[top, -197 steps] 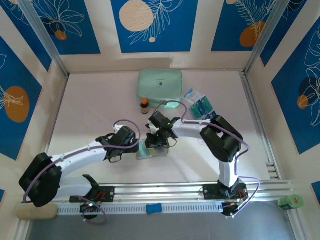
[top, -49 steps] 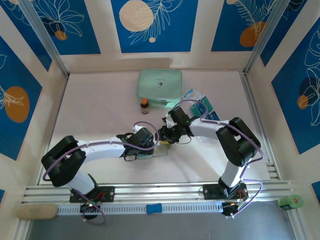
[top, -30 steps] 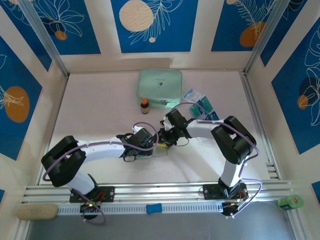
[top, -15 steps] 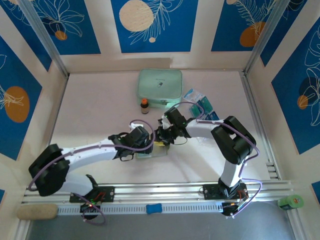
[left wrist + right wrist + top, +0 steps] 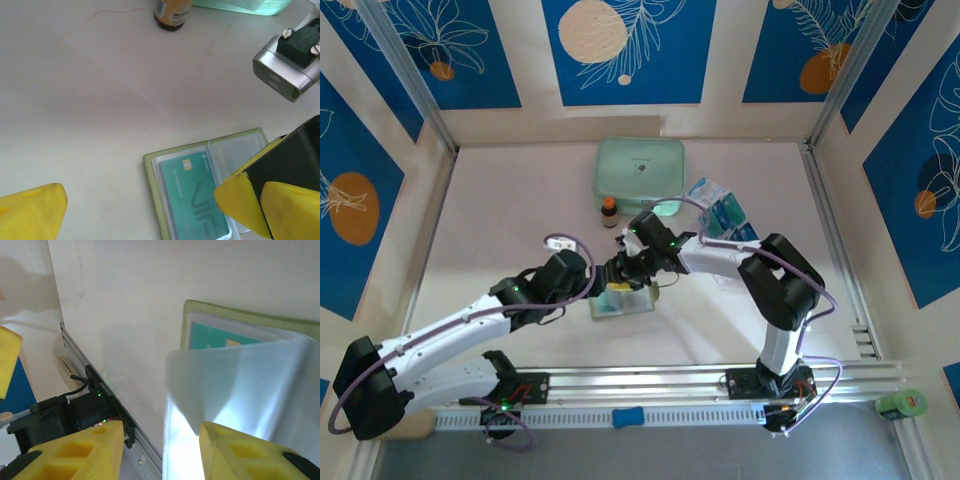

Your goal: Put the credit cards into the card holder

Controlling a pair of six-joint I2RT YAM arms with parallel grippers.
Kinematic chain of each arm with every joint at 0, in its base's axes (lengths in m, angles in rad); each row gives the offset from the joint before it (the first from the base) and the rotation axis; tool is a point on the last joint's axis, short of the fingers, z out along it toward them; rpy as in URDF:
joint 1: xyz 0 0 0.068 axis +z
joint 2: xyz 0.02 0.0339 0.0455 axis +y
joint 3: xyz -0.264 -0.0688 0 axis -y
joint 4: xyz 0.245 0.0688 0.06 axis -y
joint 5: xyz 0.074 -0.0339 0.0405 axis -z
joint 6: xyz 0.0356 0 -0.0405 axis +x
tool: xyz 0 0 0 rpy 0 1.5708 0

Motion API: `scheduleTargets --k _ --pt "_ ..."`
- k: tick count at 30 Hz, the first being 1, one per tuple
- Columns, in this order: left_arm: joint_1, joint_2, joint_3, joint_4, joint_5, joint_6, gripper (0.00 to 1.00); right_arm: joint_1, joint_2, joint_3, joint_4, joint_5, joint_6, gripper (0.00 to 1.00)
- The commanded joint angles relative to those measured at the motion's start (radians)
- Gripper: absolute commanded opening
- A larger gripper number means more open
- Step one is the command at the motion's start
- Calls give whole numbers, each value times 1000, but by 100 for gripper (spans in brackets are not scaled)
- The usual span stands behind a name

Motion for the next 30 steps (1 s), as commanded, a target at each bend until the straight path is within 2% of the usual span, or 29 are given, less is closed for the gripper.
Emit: scheduleTargets --k 1,10,30 --pt "18 -23 -27 -30 -15 2 99 17 67 48 -23 -5 25 44" --pt "45 -33 -63 -15 13 5 99 34 163 134 -30 5 37 44" --pt "69 48 -100 55 81 16 100 -50 65 49 -16 4 31 40"
